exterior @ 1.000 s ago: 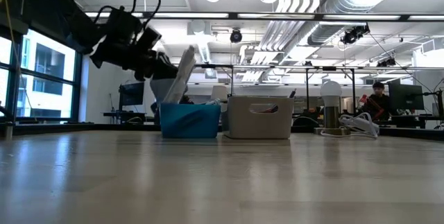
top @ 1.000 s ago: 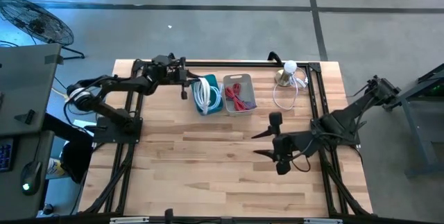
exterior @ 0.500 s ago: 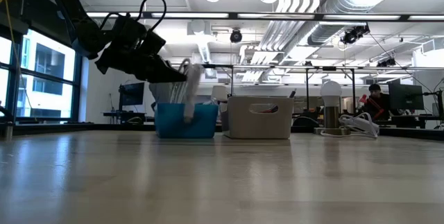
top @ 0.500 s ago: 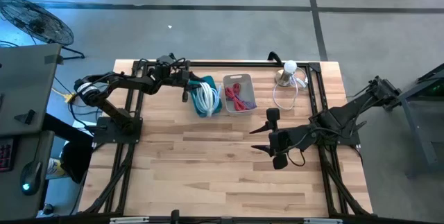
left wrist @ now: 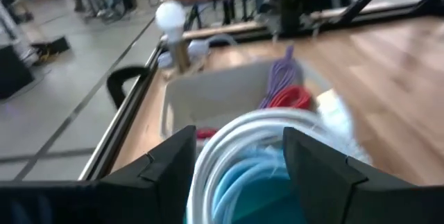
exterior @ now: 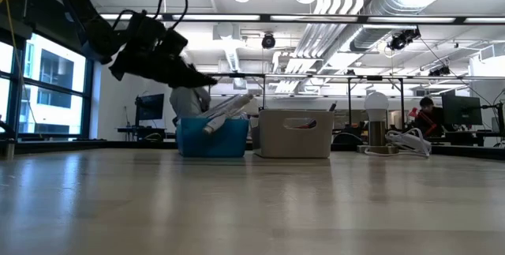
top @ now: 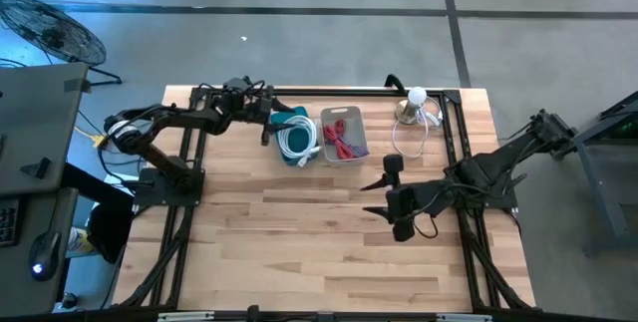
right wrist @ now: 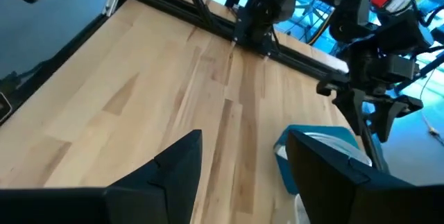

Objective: Pick & Place USB Port
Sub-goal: Return to Home Position

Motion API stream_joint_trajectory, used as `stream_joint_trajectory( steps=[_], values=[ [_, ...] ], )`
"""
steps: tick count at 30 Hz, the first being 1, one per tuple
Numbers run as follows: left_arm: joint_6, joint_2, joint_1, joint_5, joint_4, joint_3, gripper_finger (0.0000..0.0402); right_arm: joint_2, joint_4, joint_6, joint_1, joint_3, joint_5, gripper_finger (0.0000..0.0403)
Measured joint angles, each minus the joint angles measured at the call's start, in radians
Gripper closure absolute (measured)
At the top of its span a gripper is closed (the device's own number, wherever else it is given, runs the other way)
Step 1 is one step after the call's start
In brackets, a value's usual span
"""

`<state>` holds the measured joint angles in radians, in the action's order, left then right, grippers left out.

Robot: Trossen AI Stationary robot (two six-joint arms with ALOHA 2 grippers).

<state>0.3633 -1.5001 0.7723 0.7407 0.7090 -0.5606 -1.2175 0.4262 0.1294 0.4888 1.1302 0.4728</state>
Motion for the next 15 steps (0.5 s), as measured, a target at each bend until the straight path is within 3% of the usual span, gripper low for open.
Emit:
stream_joint_trajectory(
  steps=[3,8,12,15],
  values=[
    [-0.013,0.046,0.000,0.057,-0.001,0.000,0.0189,0.046,0.003,0.033,-0.006,0.000,-0.011,0.0201],
    [-0.046,0.165,-0.007,0.138,-0.003,0.000,0.0188,0.228,0.038,0.080,-0.038,0.000,-0.009,0.0201],
    [-0.030,0.278,-0.053,0.144,-0.010,0.000,0.0188,0.398,0.102,0.081,-0.110,-0.004,-0.024,0.0201],
    [0.011,0.358,-0.103,0.132,-0.025,0.000,0.0188,0.530,0.043,0.106,-0.181,-0.088,-0.059,0.0201]
  ],
)
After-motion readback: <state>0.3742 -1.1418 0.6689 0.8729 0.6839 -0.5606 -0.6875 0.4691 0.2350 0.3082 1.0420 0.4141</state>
